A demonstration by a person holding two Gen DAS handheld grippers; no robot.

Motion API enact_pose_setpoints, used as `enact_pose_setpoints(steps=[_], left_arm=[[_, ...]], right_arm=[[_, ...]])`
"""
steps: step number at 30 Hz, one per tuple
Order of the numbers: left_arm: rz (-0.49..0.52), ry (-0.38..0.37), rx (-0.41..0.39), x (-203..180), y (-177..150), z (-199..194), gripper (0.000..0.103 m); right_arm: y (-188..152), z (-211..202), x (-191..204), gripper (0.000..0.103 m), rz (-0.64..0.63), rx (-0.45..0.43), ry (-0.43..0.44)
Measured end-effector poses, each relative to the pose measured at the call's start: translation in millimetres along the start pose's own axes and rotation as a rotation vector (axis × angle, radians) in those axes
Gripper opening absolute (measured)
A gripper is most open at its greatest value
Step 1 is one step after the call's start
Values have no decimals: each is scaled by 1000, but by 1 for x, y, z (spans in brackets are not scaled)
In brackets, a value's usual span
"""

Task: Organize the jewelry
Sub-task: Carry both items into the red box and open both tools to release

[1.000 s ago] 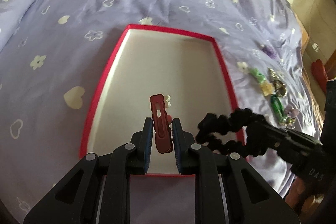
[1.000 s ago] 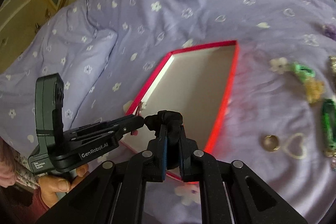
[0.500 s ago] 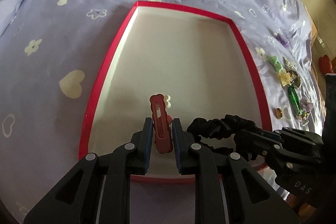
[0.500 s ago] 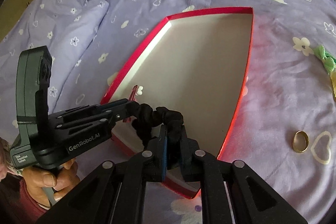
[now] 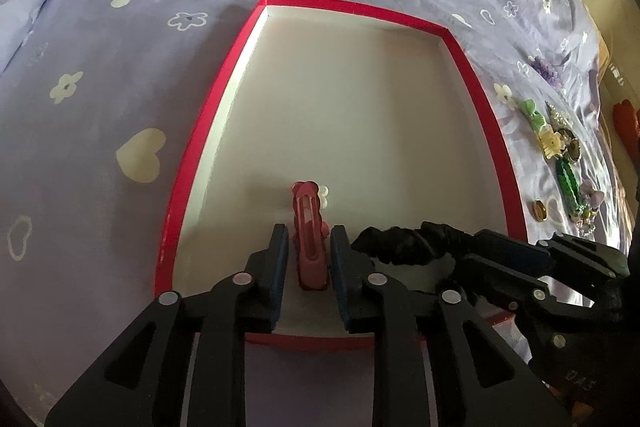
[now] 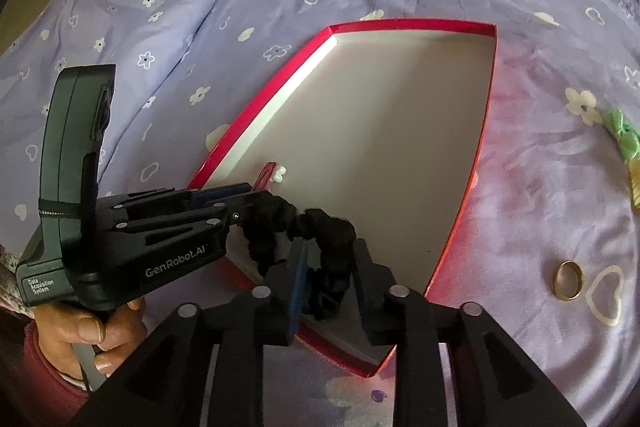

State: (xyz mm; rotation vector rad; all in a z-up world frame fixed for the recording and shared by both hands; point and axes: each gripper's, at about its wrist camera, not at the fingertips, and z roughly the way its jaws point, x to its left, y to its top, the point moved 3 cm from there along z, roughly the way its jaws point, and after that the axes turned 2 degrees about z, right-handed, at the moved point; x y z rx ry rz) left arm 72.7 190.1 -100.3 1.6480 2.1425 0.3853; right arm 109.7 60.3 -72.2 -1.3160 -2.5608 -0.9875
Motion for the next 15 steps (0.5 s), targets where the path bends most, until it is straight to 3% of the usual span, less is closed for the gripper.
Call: enact_pose_setpoints(steps=[8,11,15], left_arm=[[-7,11,-36,-2,3,-20,45],[-1,4,-54,-12,5,-29,46],[18,-20,-75,-33,12,-37,50]], right_arm=[[-3,-30,-7,29,9,-78,17],[-6,-49,-17,42,38,-125,17],[-13,-72,-39,42,83,-171,-14]])
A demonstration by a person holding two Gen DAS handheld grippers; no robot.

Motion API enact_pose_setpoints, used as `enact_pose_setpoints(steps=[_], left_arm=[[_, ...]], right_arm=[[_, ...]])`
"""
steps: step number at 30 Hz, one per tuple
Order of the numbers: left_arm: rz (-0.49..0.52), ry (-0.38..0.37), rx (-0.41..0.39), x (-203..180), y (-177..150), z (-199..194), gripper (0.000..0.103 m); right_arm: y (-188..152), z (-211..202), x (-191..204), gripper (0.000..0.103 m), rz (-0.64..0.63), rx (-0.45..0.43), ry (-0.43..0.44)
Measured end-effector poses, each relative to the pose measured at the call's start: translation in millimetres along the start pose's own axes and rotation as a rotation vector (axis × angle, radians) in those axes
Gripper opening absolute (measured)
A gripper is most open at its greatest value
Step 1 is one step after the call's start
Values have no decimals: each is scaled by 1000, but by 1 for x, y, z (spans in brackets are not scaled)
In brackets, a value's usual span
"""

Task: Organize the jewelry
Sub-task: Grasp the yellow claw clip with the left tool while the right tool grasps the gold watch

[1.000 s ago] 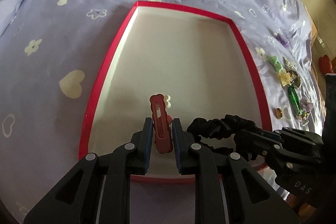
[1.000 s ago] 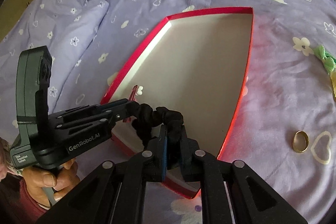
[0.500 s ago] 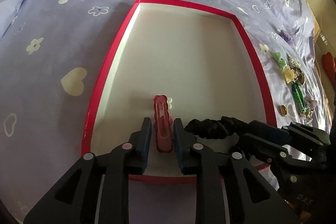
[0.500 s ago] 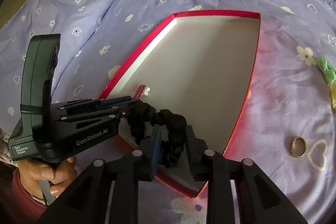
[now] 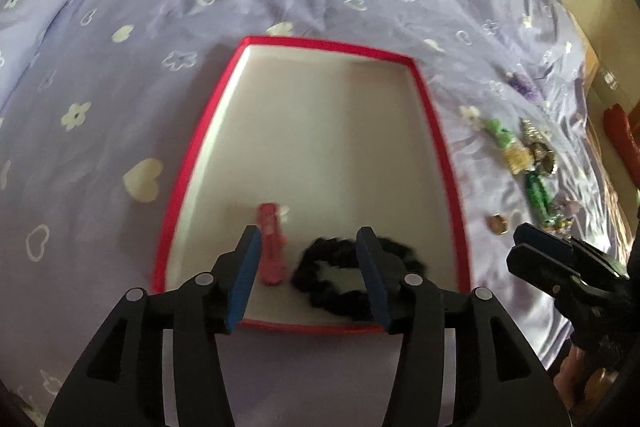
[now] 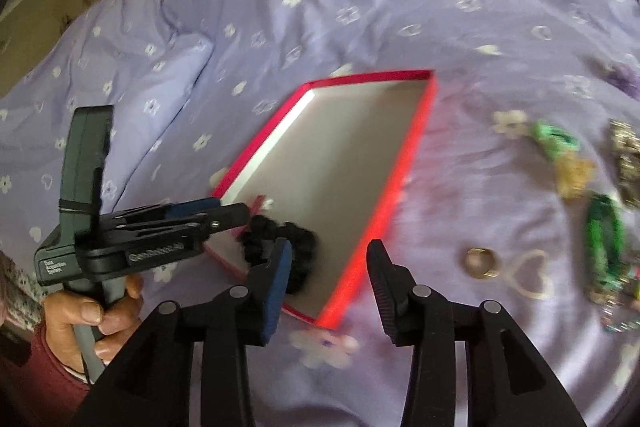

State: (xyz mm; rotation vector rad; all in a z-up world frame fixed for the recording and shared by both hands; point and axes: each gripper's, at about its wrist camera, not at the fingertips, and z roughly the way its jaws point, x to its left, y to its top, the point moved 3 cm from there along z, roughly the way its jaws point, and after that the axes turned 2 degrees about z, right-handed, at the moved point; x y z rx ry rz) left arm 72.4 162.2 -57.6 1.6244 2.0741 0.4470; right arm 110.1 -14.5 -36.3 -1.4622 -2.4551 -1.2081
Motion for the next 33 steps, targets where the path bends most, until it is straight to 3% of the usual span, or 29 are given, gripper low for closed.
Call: enact_pose_setpoints(steps=[19,33], left_arm=[[124,-127,1,-121,29,15,60],[173,-204,44,-205,56,65,61]], right_arm=[[-6,-92,-146,42,243,-161,-202],[18,-85,-224,42,328,-171,-279]])
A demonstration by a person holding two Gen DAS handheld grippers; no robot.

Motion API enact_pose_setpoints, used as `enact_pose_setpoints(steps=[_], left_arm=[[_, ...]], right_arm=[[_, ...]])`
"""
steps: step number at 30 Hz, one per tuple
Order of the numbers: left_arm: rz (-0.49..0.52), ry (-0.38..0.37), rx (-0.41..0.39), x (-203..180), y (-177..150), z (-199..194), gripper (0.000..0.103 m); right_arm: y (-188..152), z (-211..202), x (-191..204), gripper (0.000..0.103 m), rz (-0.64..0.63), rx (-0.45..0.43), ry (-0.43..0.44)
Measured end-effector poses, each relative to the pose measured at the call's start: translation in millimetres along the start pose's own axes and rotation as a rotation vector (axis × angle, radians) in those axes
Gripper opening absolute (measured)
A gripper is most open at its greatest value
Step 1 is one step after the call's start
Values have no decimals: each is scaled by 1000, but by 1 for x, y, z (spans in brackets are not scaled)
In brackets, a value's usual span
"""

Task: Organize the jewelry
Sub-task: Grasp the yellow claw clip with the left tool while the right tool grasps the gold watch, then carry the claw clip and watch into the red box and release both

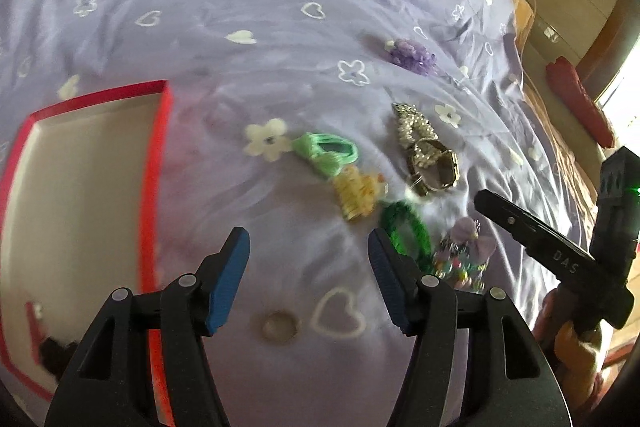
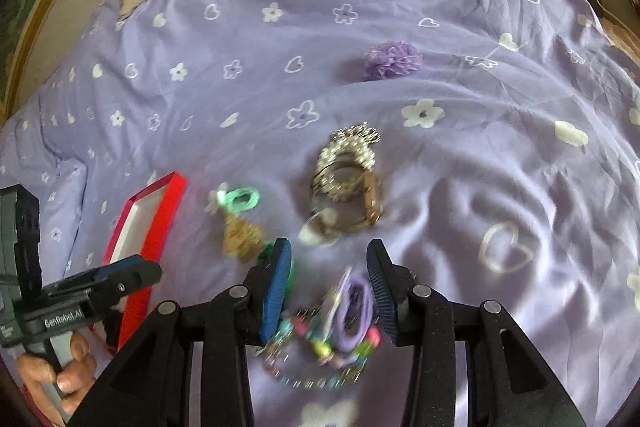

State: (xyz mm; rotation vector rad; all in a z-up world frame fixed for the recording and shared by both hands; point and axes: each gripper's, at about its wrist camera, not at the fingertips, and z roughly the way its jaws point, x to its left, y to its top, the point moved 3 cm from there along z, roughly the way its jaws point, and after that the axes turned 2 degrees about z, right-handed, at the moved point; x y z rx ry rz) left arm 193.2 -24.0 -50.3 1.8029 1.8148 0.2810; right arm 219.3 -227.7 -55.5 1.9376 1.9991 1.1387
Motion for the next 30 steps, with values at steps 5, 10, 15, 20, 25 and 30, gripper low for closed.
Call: enact_pose_setpoints(steps=[5,10,15,20,25,30], left_arm=[[-7,-25,36,-12,13,28,61],[-7,-29,65,-21,22,54,61],[-8,-42,81,-25,25,69,39],[7,-53,60,-24,22,64,36],[-4,-73,31,-17,18,46,36],[-5,-74,-1,-4,10,20,36]], right_arm=[[11,22,-9,42,-13,29,-31],[16,40,-16,40,-9,59,-41],[18,49,-20,15,-5,63,-53],[16,45,-22,10,3,42,-49],[15,28,-14,9,1,11,-17],[12,11,9,9,-23,-8,30]])
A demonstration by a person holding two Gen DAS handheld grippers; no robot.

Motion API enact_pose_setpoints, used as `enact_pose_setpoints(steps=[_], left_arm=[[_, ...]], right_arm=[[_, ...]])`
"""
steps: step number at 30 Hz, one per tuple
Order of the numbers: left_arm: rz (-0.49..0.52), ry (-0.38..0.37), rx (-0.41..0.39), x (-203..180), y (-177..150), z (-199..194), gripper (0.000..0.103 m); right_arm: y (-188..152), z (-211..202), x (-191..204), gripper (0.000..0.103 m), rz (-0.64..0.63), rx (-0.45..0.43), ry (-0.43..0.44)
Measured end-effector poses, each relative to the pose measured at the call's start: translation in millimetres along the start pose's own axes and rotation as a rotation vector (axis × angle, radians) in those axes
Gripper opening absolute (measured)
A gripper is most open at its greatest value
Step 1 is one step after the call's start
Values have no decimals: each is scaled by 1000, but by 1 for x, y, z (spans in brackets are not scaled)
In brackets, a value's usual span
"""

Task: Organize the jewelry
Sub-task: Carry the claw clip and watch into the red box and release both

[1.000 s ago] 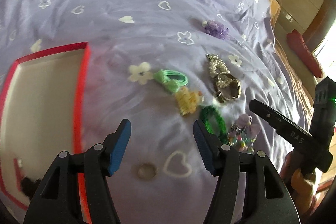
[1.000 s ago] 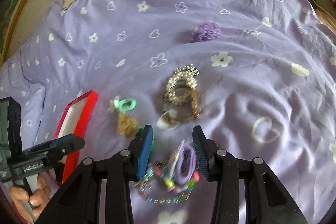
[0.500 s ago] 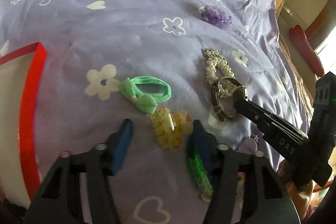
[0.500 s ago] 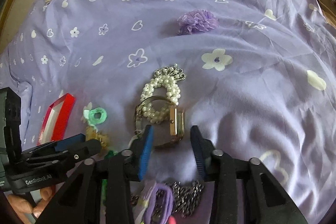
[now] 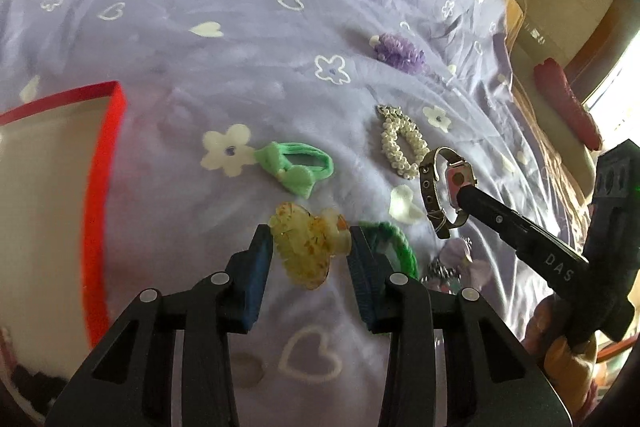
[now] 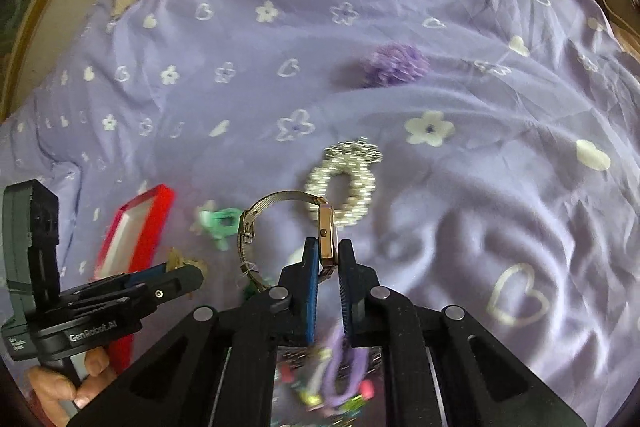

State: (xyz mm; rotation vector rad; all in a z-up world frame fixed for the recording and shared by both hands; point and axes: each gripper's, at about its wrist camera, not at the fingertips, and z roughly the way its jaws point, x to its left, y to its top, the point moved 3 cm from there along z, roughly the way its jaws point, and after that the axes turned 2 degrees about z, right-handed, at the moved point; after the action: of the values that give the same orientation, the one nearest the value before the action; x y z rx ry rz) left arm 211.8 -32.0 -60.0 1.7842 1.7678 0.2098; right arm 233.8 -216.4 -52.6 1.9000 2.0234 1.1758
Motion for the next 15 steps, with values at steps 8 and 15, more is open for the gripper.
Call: enact_pose_setpoints(steps=[8,15], left_arm=[[-35,21,-42,32,-17,-45,36],[-85,51,-71,72,-36,-77,36]], right_arm=[[-13,-4,52,9,-62,22,79],[-27,2,95,9,-114,56,120]])
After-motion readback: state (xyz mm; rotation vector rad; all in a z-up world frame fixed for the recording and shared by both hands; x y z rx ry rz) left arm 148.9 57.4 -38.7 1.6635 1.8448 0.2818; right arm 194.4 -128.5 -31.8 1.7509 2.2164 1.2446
